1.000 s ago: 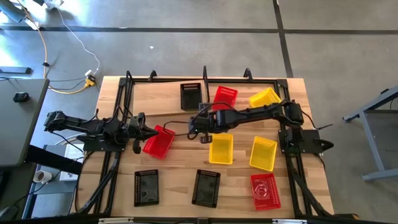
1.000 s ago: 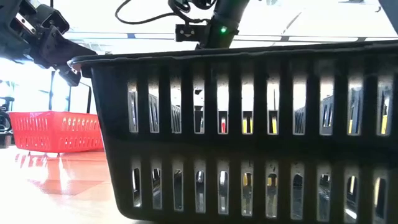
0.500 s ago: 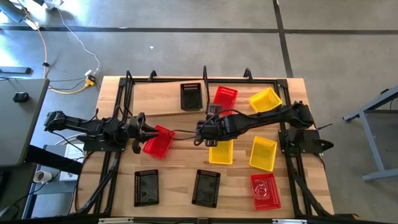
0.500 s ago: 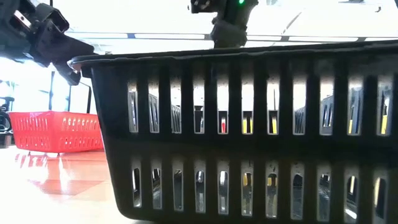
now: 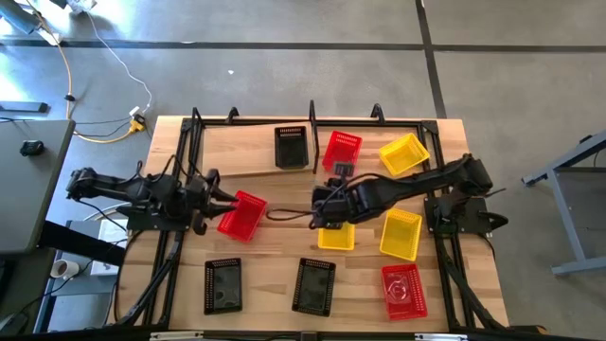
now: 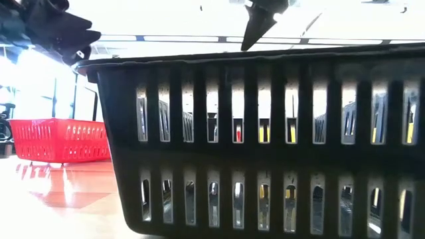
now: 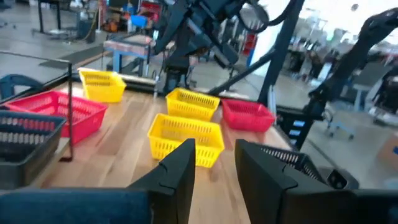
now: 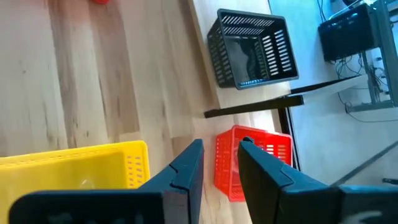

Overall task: Stack baskets on shelf by color
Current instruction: Put the left red bin on the shelf

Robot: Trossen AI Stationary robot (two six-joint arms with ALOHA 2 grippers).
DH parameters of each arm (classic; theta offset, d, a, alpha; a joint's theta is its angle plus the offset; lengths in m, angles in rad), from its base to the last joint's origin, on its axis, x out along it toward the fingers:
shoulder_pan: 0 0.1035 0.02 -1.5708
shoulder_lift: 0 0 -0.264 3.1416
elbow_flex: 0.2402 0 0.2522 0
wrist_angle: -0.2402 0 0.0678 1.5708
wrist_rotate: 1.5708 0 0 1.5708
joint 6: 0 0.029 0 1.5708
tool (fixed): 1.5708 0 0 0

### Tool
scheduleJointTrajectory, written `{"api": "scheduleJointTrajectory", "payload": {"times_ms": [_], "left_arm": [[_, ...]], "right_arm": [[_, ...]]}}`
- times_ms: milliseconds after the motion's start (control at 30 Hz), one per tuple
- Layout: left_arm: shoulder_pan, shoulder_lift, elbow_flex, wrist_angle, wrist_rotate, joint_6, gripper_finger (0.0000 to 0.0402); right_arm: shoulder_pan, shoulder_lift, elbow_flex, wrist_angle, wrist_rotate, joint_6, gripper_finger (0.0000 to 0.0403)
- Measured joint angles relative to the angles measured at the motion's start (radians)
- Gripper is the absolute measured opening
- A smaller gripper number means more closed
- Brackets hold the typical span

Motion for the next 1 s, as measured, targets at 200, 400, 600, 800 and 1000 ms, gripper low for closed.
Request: {"api": "scheduleJointTrajectory", "payload": {"times_ms": [200, 400, 600, 800, 1000], "left_arm": [[0.0, 0.105, 0.153, -0.225, -0.001, 0.0, 0.0103], [0.0, 0.249, 0.332, -0.414, 0.011, -0.041, 0.0102], [-0.002, 0.379, 0.488, -0.571, 0.087, -0.063, 0.0102], [-0.031, 0.493, 0.542, -0.748, 0.124, -0.038, 0.0102], [-0.09, 0.607, 0.542, -0.841, 0.115, -0.04, 0.0102]], "right_arm": [[0.0, 0.0, 0.0, -0.029, 0.015, 0.023, 0.0087], [-0.002, 0.0, 0.0, -0.028, 0.016, 0.023, 0.0087], [-0.002, 0.0, 0.0, -0.028, 0.016, 0.026, 0.0087], [-0.002, 0.0, 0.0, -0.027, 0.016, 0.026, 0.0087], [-0.002, 0.0, 0.0, -0.024, 0.017, 0.026, 0.0087]]}}
